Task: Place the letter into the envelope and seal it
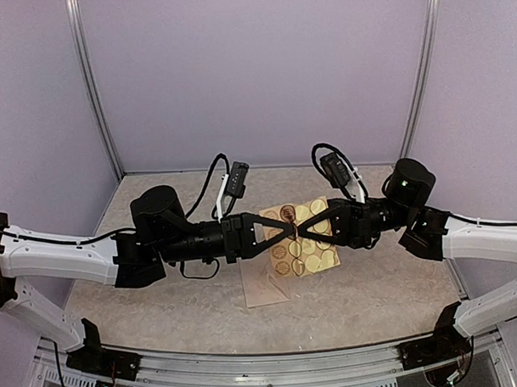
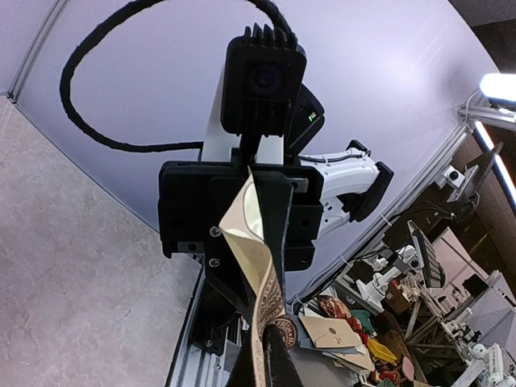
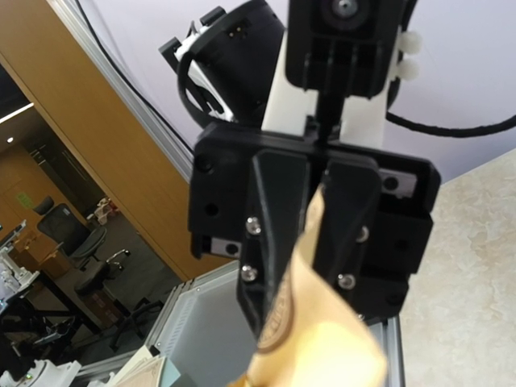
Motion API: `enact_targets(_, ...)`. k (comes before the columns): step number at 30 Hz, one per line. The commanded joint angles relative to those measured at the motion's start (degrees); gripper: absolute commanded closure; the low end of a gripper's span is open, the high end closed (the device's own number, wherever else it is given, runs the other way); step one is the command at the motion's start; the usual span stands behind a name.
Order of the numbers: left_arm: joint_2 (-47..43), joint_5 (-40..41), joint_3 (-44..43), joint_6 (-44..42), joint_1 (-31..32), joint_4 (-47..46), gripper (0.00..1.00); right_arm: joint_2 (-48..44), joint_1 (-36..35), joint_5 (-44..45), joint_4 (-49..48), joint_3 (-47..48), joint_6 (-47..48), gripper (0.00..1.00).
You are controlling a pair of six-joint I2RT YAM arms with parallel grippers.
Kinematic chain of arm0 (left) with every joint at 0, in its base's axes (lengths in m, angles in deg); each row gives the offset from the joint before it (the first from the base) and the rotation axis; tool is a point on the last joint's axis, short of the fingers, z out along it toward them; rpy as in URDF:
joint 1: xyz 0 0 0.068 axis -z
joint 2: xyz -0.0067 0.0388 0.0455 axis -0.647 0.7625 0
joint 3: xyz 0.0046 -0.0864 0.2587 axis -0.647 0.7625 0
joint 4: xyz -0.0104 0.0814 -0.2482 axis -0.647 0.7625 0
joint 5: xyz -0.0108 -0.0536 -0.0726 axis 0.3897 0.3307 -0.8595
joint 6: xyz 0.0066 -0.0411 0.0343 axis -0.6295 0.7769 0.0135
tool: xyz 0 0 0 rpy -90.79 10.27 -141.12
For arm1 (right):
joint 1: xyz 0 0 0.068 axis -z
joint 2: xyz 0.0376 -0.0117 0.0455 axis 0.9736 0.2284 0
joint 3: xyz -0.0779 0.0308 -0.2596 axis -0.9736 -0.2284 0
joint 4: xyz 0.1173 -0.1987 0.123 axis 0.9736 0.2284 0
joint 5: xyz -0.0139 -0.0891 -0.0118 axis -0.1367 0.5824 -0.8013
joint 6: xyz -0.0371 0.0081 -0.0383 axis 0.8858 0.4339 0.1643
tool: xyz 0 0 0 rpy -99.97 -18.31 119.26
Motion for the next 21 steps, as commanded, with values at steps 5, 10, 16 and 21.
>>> enact_targets(5, 1.3, -0.2, -1.9, -0.4, 0.2, -2.7, 1.00, 0.6, -1.1, -0.6, 1.0, 0.3, 1.0, 1.00)
enact_targets(10, 1.2, 0.0, -1.7, -0.7, 0.2, -1.9, 1.00, 0.0, -1.1, 0.8, 1.0, 0.3, 1.1, 1.00)
enact_targets(16, -4.0, 11.8, -2.1, -5.7, -1.6, 13.9, 0.77, -3.0, -0.6, 9.3, 10.4, 1.3, 5.0, 1.00)
enact_targets(21, -11.1, 26.0, -2.1, -9.2, -2.3, 26.8, 0.50, -4.6, 0.3, 16.1, 16.3, 1.7, 6.4, 1.00)
